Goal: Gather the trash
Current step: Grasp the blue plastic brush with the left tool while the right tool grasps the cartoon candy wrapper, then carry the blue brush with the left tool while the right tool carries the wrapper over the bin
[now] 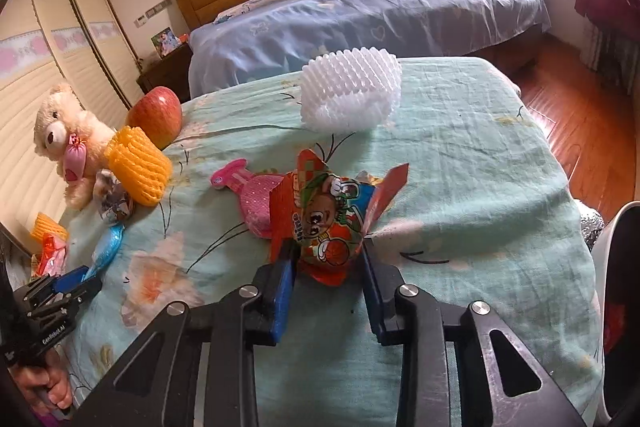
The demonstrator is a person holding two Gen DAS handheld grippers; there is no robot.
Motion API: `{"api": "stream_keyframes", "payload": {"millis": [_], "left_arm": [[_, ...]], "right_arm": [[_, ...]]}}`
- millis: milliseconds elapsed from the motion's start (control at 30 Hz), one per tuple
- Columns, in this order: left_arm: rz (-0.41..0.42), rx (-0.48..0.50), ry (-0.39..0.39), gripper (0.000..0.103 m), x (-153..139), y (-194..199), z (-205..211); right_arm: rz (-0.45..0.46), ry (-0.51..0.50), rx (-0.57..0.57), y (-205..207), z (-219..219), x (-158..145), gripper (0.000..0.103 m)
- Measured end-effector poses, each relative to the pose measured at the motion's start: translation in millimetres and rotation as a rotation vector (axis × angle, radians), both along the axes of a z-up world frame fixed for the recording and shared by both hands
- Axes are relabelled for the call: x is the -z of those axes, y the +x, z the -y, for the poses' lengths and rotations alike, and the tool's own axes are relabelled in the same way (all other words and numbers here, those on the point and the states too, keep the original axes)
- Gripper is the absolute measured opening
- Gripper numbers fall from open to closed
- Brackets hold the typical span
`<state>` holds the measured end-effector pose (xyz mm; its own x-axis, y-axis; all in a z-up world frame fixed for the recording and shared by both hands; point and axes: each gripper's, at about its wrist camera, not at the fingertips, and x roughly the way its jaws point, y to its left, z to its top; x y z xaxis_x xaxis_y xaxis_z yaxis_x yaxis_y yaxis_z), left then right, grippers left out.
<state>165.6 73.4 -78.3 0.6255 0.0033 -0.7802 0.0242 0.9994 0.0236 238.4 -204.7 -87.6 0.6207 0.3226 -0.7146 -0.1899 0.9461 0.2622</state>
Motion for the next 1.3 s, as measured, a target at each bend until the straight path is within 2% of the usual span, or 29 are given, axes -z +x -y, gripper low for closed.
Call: {"api": "stream_keyframes", "payload": {"millis": [133,533,1300], "left_arm": [[0.004,0.020,-0.042,0.034,-1.6,-8.0,15.1],[0.006,0.143,-0.102,0.034,-5.8,-13.3,92.2],[0.016,0.353,-0.104,0.034,-18.2,-19.1,216.0]], "right_arm": [[0.007,0.021,-0.011,-8.4,4.5,-1.9,0.027],[0.024,0.058,0.010,-41.0,36.3,-13.3,0.026],[0.038,0.089,0.174,-94.7,131.2,-11.6,0.026]]}}
